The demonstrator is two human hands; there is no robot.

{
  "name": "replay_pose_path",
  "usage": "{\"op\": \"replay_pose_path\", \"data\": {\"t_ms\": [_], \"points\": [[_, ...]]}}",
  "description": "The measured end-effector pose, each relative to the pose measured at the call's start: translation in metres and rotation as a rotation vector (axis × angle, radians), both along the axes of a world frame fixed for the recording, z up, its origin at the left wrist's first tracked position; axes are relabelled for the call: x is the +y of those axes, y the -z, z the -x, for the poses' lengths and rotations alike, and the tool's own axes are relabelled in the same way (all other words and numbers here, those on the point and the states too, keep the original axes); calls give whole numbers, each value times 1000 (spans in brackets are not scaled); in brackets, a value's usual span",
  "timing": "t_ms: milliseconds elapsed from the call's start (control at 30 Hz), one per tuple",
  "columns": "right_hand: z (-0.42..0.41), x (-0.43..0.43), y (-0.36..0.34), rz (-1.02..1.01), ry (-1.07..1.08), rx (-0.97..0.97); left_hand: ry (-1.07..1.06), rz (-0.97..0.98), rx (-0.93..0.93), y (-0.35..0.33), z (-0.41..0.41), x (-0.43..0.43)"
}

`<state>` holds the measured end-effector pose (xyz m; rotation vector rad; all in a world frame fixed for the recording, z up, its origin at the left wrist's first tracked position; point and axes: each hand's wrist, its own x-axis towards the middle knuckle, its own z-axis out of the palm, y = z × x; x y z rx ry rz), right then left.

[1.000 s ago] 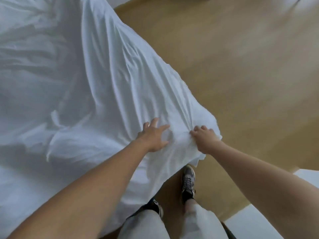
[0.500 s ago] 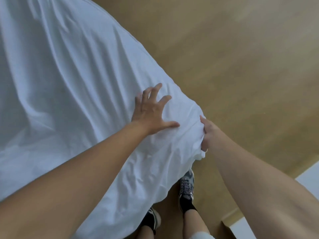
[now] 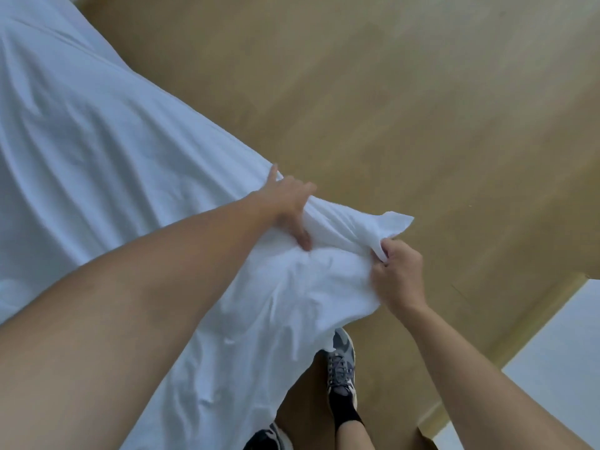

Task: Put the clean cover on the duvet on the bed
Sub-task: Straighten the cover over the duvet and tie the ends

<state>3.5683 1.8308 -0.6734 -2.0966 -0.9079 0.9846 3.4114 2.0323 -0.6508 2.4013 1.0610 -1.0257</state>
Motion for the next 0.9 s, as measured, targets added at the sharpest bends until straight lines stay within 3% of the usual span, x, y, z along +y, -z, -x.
{"op": "replay_pose_path", "data": {"t_ms": [67,133,233,300,333,400,467,533,600,667,767,833,900], "points": [[-25,-11,-4,-128,-27,-120,-3,-99,-135,1,-27,2],[-48,-16,-2,-126,17,-228,6,-221,-235,3,-51,-6],[-63,-7,5,147,117,-197,-115,-417,-287,17,-67,-37],[-43,4,-2,394,214,-83,-252,-361,-234,22,-58,-64],[-23,5,-7,421,193,-115,-302,-334,-233,23,-47,-78],[48,-3,-26,172,-27,-360,-392,-367,-258,16,-4,-102],[132,-24,-40,-95,-381,-427,-537,-492,-268,4,70,-130],[183,-53,-36,-109,-760,-466,-715,-577,-190,-13,158,-165],[194,-72,-15,-3,-996,-577,-838,-489,21,-28,242,-210],[189,-80,0,67,-1050,-658,-931,-328,161,-30,297,-247],[209,-72,-9,216,-965,-728,-1043,-143,72,-23,322,-268],[257,-69,-30,260,-851,-675,-937,-72,-54,-25,337,-269],[331,-80,-50,126,-936,-571,-736,-133,-93,-38,380,-277]]}}
